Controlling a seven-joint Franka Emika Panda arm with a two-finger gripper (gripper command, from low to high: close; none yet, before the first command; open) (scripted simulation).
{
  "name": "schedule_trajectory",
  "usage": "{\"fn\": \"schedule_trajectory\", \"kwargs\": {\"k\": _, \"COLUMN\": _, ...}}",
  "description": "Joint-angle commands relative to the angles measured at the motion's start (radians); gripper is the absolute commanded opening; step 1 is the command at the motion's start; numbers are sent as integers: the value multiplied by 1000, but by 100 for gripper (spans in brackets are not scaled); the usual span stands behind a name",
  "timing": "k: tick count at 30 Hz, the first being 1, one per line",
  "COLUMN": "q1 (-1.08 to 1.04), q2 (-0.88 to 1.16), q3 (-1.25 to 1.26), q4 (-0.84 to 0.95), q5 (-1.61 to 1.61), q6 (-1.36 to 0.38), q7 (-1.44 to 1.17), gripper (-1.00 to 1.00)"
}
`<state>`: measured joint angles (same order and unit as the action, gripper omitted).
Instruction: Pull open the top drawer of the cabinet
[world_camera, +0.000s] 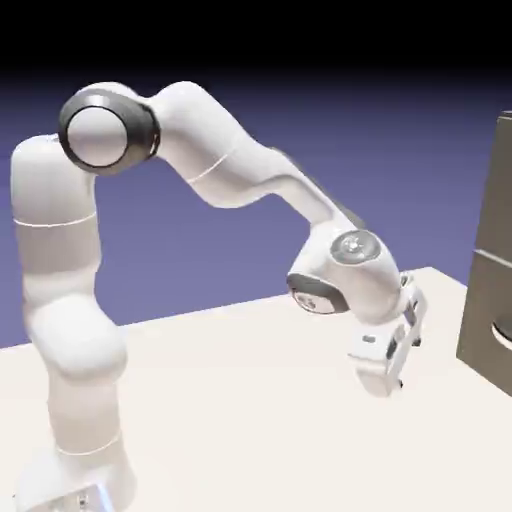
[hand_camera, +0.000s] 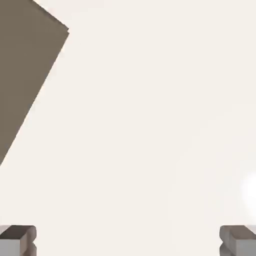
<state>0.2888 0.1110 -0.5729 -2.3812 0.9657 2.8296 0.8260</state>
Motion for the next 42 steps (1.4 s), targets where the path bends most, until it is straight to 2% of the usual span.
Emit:
{"fn": "schedule_trajectory", "kwargs": {"k": 1, "q1": 14, "q2": 31, "q3": -26, "q4": 19, "q5": 44, "q6": -9, "q7": 4, "gripper": 0}}
{"fn": "schedule_trajectory", "kwargs": {"k": 42, "q1": 527, "q2": 1288, "q3": -1084, "q4": 811, "q5": 1827, "q6": -392, "q7": 161, "gripper": 0}}
